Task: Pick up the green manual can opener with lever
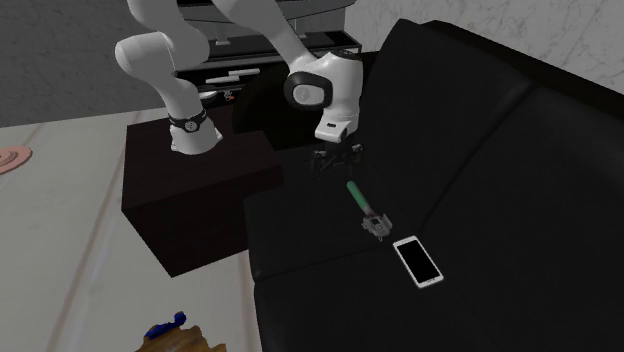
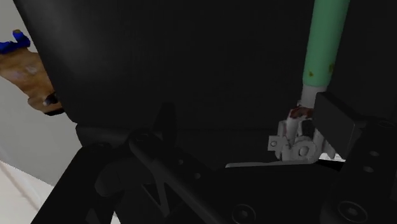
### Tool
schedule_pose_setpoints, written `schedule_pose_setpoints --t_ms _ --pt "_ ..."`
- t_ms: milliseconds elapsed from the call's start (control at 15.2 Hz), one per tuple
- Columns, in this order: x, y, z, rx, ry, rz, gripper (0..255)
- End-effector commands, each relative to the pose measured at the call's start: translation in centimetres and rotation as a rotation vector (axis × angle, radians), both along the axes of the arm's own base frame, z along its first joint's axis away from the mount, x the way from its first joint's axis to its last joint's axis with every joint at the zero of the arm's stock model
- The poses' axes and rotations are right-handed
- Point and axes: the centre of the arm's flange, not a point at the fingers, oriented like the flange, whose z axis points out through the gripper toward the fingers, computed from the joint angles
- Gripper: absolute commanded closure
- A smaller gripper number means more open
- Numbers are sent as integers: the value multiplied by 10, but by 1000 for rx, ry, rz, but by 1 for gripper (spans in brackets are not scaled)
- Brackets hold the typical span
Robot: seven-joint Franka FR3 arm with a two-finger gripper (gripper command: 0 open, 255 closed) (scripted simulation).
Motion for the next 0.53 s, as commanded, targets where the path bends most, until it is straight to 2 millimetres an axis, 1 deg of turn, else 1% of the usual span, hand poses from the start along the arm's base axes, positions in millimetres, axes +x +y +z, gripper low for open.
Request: schedule_pose_setpoints --t_ms 0,462 --pt "10 23 -20 1 -3 -8 0" --pt "38 85 -82 7 -8 -31 0"
